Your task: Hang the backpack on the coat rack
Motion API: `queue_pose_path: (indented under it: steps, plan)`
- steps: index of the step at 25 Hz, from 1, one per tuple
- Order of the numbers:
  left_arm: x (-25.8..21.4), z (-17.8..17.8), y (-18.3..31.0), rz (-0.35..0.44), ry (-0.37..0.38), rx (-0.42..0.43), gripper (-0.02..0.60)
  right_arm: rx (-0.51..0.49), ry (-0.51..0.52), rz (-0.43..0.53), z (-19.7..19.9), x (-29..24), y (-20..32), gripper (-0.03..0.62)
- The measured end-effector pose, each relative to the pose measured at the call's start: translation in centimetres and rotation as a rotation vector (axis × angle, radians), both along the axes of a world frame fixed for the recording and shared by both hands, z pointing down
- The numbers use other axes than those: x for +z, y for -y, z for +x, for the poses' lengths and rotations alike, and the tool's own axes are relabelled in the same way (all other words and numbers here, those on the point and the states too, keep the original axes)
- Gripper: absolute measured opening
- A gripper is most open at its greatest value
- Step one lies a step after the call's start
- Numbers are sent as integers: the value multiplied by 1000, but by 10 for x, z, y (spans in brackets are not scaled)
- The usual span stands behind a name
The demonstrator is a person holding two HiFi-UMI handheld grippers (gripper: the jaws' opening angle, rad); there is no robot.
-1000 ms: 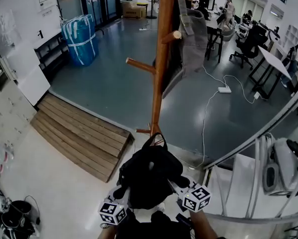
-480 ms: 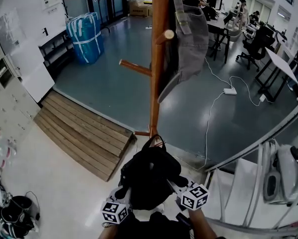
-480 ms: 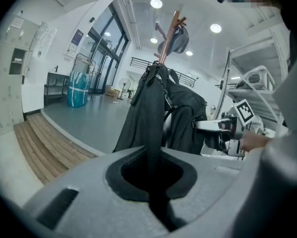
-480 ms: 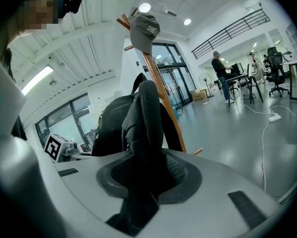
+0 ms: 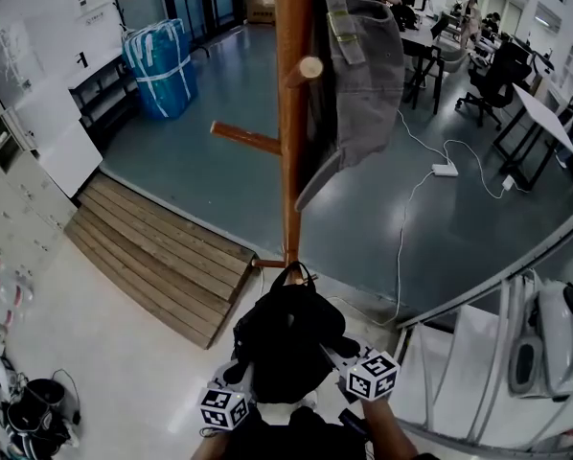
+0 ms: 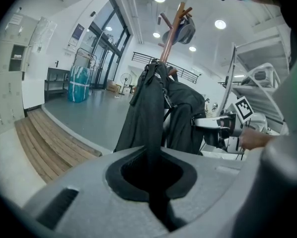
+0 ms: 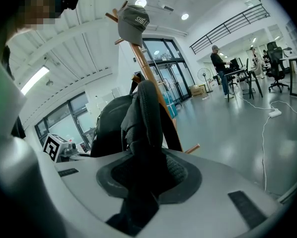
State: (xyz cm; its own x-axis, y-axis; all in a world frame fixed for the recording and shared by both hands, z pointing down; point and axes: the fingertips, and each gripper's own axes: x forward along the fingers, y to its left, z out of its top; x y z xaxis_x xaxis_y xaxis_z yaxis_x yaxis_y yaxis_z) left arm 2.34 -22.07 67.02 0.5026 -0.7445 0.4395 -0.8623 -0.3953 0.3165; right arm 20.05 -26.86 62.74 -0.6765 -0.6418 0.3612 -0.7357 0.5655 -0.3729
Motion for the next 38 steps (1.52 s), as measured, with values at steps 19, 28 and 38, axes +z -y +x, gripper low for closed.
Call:
queue_pose_path:
  steps: [19, 28, 38]
  plan:
    - [31, -7, 43, -85, 0, 7, 18, 26, -25, -63, -6, 26, 40, 104]
    - [42, -12, 62, -100, 6, 18, 18, 55, -31, -83, -9, 35, 52, 104]
    - [59, -14, 83, -120, 10, 12, 18, 95, -62, -103, -10, 48, 67, 107]
